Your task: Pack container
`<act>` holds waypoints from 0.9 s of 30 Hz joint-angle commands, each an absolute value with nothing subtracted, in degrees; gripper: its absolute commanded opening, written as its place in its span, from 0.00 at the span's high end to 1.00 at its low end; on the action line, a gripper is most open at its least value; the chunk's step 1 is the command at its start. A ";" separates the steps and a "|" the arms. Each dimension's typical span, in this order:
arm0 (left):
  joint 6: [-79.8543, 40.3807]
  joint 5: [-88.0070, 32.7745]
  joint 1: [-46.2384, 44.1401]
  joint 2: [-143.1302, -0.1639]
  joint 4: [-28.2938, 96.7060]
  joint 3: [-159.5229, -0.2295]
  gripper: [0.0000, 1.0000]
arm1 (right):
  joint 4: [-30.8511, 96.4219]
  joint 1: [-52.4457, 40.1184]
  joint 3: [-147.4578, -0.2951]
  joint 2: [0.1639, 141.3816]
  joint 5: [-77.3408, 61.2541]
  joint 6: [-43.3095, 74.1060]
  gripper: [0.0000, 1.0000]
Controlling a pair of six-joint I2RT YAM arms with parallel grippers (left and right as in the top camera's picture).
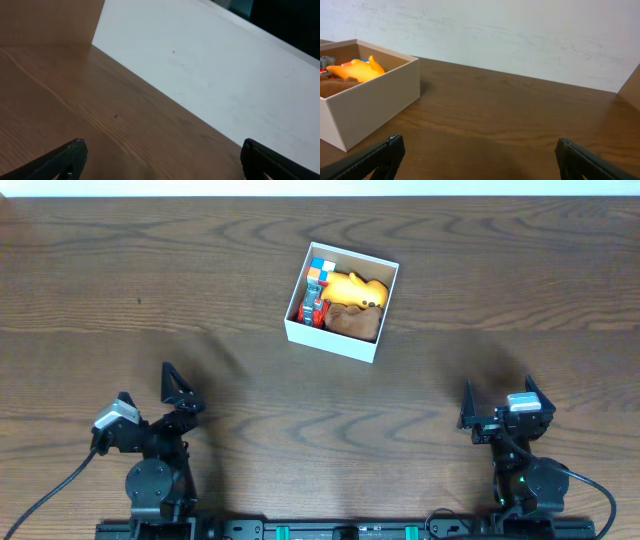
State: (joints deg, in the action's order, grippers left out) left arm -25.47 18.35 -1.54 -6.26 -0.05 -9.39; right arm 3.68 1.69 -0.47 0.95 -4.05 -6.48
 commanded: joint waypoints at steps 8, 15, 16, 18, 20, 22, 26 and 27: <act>-25.85 18.44 -1.23 -0.54 -0.54 -4.38 0.02 | 3.88 1.39 -0.32 0.49 -3.86 -6.92 0.01; -27.51 18.44 -1.26 -0.10 -0.67 -2.33 0.02 | 3.88 1.39 -0.32 0.49 -3.86 -6.92 0.01; -28.38 18.46 -1.26 -0.12 -0.78 -1.87 0.02 | 3.88 1.39 -0.32 0.49 -3.86 -6.92 0.01; -29.91 18.46 -1.26 -0.12 -1.28 -0.86 0.02 | 3.88 1.39 -0.32 0.49 -3.86 -6.90 0.01; -31.38 18.46 -1.26 -0.10 -1.34 -0.23 0.02 | 3.88 1.39 -0.32 0.49 -3.86 -6.90 0.01; -31.40 18.46 -1.26 -0.10 -1.37 -0.23 0.02 | 3.88 1.39 -0.32 0.49 -3.86 -6.92 0.01; -31.40 18.46 -1.26 -0.10 -1.32 -0.23 0.02 | 3.88 1.39 -0.32 0.49 -3.86 -6.92 0.01; -31.40 18.44 -1.26 -0.12 -1.21 -0.23 0.02 | 3.88 1.39 -0.32 0.49 -3.86 -6.90 0.01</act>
State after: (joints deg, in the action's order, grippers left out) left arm -30.41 18.33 -1.54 -0.58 -1.54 -0.78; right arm 3.68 1.69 -0.47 0.95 -4.05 -6.48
